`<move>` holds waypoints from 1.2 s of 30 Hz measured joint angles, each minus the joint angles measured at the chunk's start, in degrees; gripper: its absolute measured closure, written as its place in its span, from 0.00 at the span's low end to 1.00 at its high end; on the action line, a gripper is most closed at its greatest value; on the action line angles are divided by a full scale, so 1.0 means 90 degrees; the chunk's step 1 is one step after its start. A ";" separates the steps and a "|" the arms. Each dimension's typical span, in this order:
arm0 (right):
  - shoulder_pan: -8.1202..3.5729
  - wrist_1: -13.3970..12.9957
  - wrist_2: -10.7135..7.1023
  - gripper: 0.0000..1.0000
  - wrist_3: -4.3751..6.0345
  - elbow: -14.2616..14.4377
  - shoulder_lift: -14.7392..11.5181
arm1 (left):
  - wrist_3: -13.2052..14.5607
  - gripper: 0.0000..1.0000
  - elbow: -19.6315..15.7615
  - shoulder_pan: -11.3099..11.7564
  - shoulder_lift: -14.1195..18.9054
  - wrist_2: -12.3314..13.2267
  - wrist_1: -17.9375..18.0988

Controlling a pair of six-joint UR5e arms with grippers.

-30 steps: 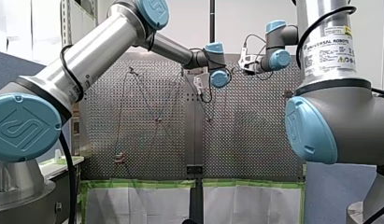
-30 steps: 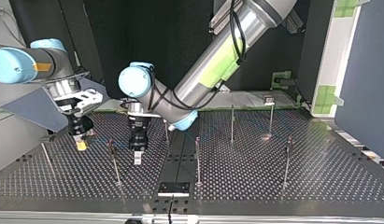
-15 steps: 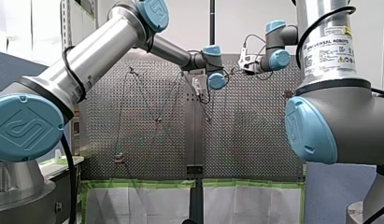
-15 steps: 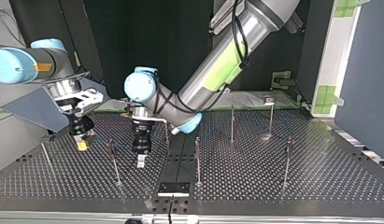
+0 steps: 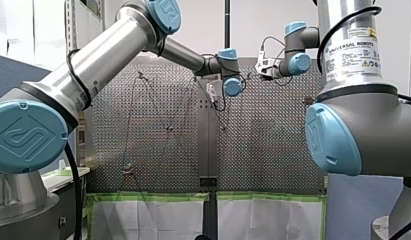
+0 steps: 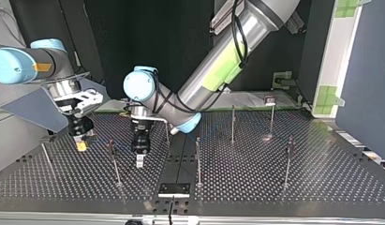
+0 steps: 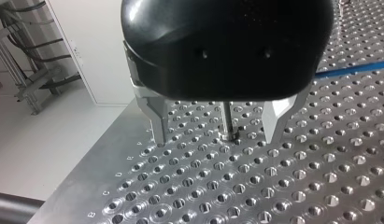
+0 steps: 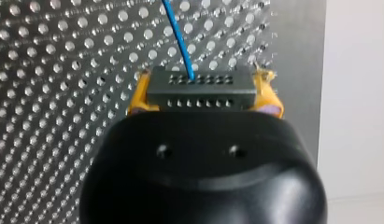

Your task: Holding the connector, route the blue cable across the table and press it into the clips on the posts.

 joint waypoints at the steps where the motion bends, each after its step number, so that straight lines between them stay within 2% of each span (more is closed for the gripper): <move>1: 0.0001 0.0000 -0.0001 1.00 0.0000 0.0000 -0.0001 | 0.0000 0.00 0.0000 0.0001 0.0000 0.0000 0.0000; 24: -0.0006 -0.0010 -0.0012 1.00 0.0004 -0.0001 0.0005 | 0.0000 0.00 0.0000 0.0000 0.0000 0.0000 0.0000; 36: -0.0098 -0.0145 -0.0169 1.00 0.0054 -0.0036 0.0067 | 0.0000 0.00 -0.0001 -0.0001 -0.0001 0.0001 0.0000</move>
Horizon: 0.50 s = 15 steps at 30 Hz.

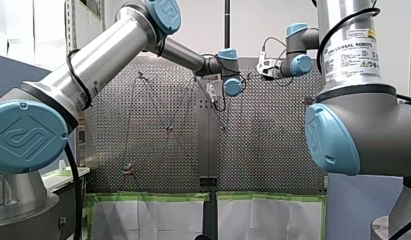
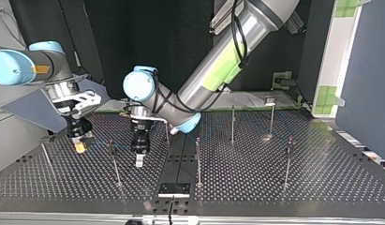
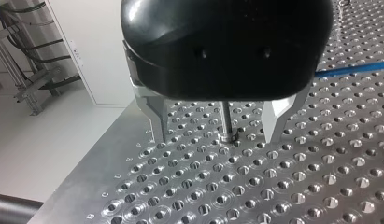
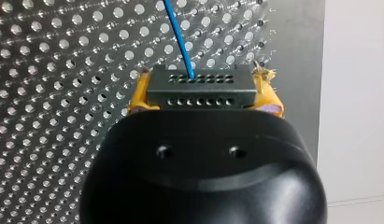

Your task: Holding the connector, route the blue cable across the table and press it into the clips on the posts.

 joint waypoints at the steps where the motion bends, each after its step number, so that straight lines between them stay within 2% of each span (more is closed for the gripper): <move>1: -0.0008 -0.0011 -0.0012 1.00 0.0004 -0.0003 0.0005 | 0.0000 0.00 0.0000 0.0000 0.0000 0.0000 0.0000; 15: -0.0042 -0.0059 -0.0071 1.00 0.0022 -0.0015 0.0031 | 0.0000 0.00 0.0000 0.0002 0.0000 -0.0001 0.0000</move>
